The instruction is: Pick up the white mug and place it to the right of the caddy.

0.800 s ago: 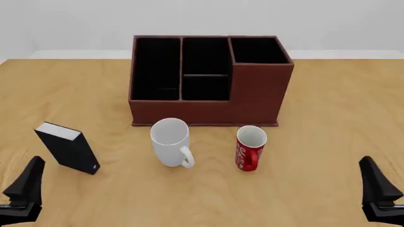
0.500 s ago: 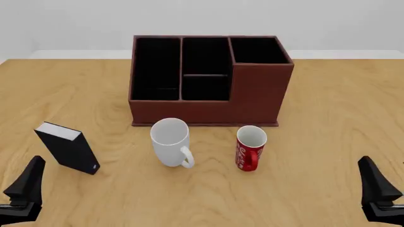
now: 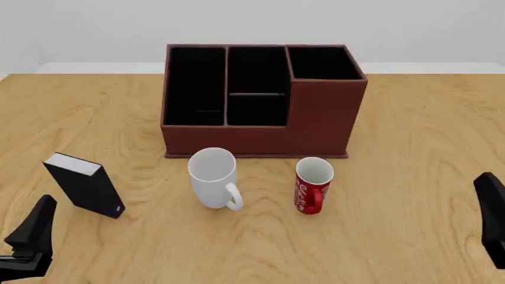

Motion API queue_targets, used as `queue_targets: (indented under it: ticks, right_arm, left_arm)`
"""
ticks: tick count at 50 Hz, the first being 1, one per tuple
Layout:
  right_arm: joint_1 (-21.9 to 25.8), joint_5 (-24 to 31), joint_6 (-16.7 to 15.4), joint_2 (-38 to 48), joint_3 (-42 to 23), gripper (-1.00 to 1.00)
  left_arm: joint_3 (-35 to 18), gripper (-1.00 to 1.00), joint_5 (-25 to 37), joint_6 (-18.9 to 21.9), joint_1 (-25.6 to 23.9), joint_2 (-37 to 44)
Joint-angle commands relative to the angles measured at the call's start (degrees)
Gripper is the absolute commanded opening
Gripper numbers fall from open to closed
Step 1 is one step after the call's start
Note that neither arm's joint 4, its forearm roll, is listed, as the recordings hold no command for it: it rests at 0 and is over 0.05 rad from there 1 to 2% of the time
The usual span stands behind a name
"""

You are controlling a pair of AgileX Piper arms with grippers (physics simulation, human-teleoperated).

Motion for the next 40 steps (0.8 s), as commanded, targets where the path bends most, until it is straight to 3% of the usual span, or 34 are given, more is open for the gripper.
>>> queue_targets:
  ticks: [1,15,40]
  right_arm:
    - [2.63,3.06,-2.7,3.95,-8.14,1.0]
    - [8.22,5.96,-3.59,10.91,-17.05,1.0]
    - [17.79,13.71,-13.22,25.86,-32.43,1.0]
  left_arm:
    - [0.0,1.0,0.0,0.0,0.0,0.01]
    - [0.0,1.0,0.0,0.0,0.0,0.01]
    - [0.0,1.0,0.0,0.0,0.0,0.01]
